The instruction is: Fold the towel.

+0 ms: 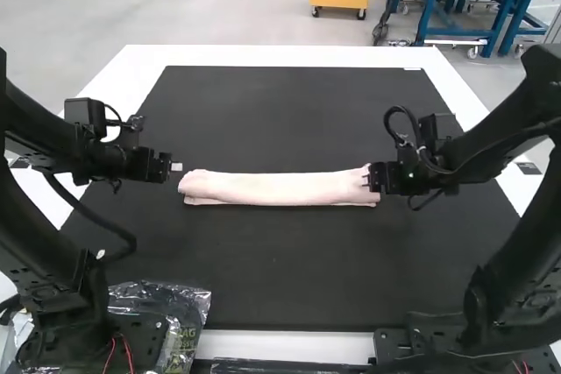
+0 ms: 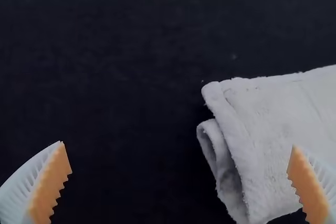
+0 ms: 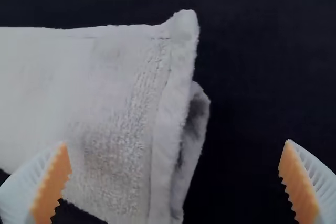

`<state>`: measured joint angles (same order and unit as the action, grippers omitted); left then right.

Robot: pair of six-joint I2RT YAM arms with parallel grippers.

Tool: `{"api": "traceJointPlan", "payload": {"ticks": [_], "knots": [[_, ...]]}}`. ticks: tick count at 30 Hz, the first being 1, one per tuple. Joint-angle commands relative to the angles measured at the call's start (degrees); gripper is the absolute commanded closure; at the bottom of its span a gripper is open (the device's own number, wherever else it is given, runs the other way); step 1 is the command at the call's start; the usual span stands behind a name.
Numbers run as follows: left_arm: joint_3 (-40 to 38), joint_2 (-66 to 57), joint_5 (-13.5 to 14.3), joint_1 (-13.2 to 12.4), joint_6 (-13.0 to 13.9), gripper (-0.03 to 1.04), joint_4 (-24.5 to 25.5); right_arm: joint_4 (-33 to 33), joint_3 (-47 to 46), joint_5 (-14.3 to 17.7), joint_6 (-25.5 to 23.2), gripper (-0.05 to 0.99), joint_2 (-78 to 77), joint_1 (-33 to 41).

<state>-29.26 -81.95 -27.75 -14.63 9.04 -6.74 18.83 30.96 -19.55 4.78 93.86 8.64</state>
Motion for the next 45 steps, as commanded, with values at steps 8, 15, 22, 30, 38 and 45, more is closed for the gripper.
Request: {"api": "traceJointPlan", "payload": {"ticks": [8, 15, 22, 30, 38, 45], "knots": [[-1.24, 2.85, -1.52, -0.22, -1.39, 0.04, 1.03, 2.7, 1.91, 0.48, -0.91, 0.03, 4.31, 2.34], [-0.8, 4.08, -2.05, -0.22, -2.18, 0.04, 1.21, 4.11, 3.23, 0.39, -0.91, 0.08, 7.39, 2.87], [-0.1, 4.08, -2.14, -0.22, -2.45, 0.04, 1.21, 4.55, 4.2, -5.06, -2.14, 0.96, 10.46, 4.28], [-0.45, 4.35, -2.14, -0.31, -2.53, 0.04, 1.03, -3.89, 4.64, -5.85, 2.17, 0.96, 2.82, -7.59], [-0.89, 4.43, -2.31, -0.13, -3.15, 0.04, -0.46, -14.52, 7.54, -6.64, 9.2, 0.96, -5.62, -17.17], [-1.07, 4.35, -1.61, 2.42, -4.56, 0.04, -2.22, -15.93, 8.15, -6.82, 7.44, 0.96, -6.5, -10.58]]}}
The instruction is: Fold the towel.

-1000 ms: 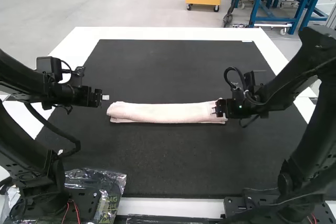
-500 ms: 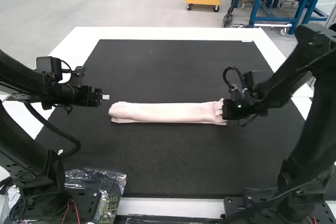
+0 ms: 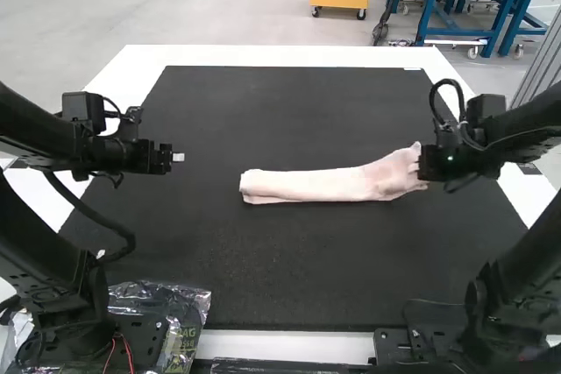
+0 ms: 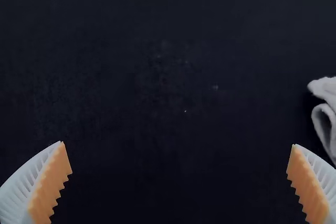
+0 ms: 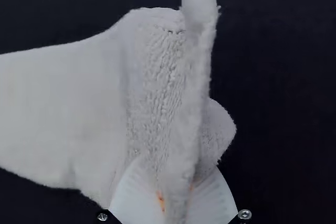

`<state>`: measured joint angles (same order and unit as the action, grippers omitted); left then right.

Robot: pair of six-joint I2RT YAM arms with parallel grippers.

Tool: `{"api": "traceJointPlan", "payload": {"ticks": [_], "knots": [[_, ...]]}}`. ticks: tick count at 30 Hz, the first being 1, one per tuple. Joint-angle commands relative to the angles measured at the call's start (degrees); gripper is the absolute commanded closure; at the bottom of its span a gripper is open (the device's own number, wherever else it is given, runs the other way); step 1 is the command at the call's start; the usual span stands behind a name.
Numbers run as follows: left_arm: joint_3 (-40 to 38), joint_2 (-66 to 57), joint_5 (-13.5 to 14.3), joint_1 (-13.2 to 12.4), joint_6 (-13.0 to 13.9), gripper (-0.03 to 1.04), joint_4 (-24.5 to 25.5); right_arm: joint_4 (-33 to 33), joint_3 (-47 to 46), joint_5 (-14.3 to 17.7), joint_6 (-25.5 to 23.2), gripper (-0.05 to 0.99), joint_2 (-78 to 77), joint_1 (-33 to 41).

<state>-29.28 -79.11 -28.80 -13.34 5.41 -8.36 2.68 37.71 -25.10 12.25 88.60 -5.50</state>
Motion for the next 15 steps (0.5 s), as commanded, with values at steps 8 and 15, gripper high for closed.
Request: {"api": "traceJointPlan", "payload": {"ticks": [8, 15], "knots": [[-0.61, 1.5, -0.3, 2.01, -0.93, 0.04, -1.48, 3.3, 3.24, 0.84, -6.89, 0.96, -0.97, 16.4], [0.27, 1.5, -0.3, 2.01, -1.02, 0.04, -2.36, 6.2, 4.91, 1.9, -11.02, 0.96, 1.05, 26.24]]}}
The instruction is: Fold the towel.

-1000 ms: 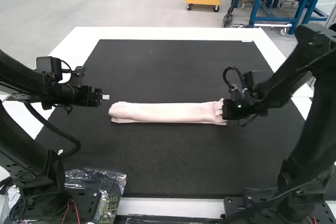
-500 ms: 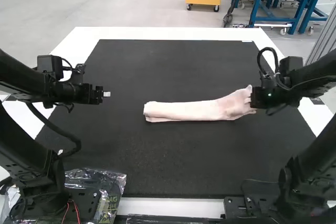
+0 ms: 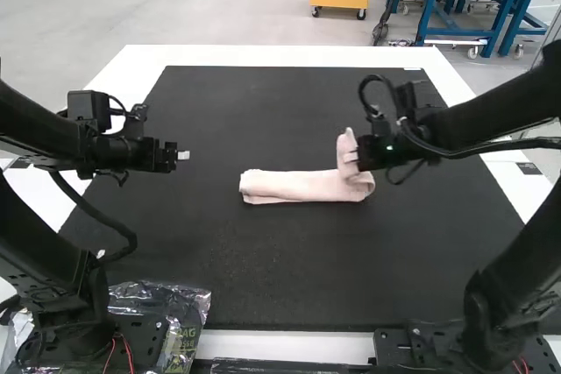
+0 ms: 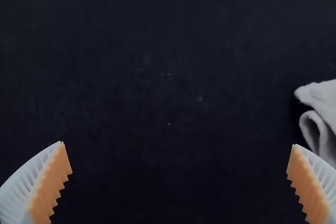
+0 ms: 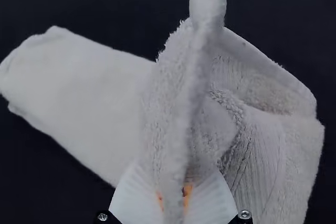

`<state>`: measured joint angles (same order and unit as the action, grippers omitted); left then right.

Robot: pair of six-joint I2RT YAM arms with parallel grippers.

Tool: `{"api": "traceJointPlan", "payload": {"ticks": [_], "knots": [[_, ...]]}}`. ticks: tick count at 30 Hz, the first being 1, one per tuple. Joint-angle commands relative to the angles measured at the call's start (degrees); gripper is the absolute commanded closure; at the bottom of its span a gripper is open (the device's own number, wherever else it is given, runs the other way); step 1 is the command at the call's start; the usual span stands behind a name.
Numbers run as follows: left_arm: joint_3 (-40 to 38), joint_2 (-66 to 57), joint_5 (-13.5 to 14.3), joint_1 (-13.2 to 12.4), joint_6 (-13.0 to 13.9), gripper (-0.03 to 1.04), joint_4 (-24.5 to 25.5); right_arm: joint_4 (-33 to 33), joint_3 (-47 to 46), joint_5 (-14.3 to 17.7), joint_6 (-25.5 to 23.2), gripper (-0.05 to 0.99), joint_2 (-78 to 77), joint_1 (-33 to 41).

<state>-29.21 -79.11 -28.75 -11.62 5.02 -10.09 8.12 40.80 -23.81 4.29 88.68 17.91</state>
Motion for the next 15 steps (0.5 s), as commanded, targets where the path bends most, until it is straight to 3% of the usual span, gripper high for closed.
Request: {"api": "traceJointPlan", "payload": {"ticks": [1, 15], "knots": [[0.38, 1.5, -0.34, 0.28, -0.62, 0.04, -0.9, 1.28, 2.01, 0.7, -3.5, 0.96, 1.4, 4.06], [2.32, 1.59, -0.51, 0.28, -0.89, 0.04, -3.01, 5.85, 7.9, 3.25, -5.17, 0.96, 10.9, 16.81]]}}
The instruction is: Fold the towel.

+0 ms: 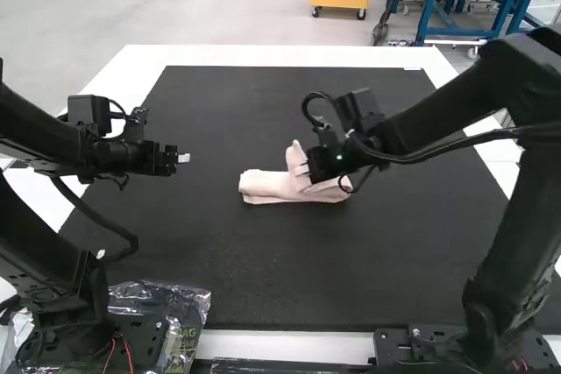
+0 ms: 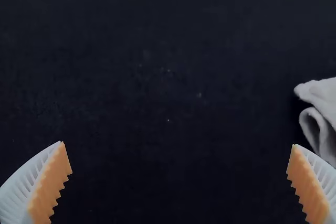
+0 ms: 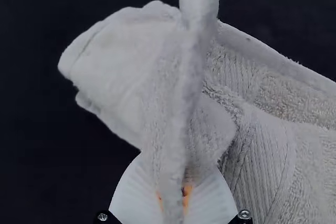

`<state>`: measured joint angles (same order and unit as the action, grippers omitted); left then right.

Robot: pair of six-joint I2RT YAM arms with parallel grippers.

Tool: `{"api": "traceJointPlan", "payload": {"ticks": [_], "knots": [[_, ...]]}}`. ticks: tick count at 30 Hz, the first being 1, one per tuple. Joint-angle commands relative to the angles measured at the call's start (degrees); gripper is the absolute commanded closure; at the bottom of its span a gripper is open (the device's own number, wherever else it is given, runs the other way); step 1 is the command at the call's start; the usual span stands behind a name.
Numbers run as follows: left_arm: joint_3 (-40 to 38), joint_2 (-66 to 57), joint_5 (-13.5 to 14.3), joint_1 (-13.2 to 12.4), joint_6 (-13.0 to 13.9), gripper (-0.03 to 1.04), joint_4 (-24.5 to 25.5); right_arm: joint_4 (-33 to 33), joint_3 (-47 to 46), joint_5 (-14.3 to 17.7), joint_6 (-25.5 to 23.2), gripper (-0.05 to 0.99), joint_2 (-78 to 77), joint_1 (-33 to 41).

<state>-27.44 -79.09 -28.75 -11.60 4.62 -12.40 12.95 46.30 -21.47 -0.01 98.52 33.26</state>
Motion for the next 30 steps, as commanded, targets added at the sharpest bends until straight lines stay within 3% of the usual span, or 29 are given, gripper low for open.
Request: {"api": "traceJointPlan", "payload": {"ticks": [1, 14, 18, 20, 23, 24, 26, 30], "knots": [[0.63, 1.57, -0.51, 0.26, -0.49, 0.04, -0.69, 1.38, 2.91, 0.91, -1.13, 0.96, 1.85, 1.99], [1.43, 1.57, -0.95, -0.01, -1.02, 0.04, -2.1, 3.22, 12.06, 1.0, -1.75, 0.96, 11.26, 6.3], [1.43, 1.48, -1.04, -0.09, -1.02, 0.04, -2.27, 3.22, 15.92, -0.32, -4.38, 0.92, 14.24, 7.7], [1.43, 1.57, -0.95, -0.18, -1.02, 0.04, -2.27, 3.05, 18.21, -1.99, -7.28, 0.55, 15.21, 8.49], [1.34, 1.57, -0.87, -0.53, -3.04, 0.04, -3.15, 1.99, 21.37, -4.1, -8.43, 0.11, 15.21, 9.72], [1.25, 1.57, -0.87, -0.8, -3.04, 0.04, -3.15, 1.29, 22.34, -5.16, -8.6, 0.01, 14.6, 10.25], [1.51, 1.83, -0.78, -1.68, -3.48, 0.04, -3.5, 0.58, 23.74, -7.44, -9.13, 0.01, 12.05, 10.43], [1.43, 2.27, -0.78, -3.35, -4.8, 0.04, -3.77, 1.82, 25.06, -7.53, -11.85, 0.01, 5.19, 9.72]]}}
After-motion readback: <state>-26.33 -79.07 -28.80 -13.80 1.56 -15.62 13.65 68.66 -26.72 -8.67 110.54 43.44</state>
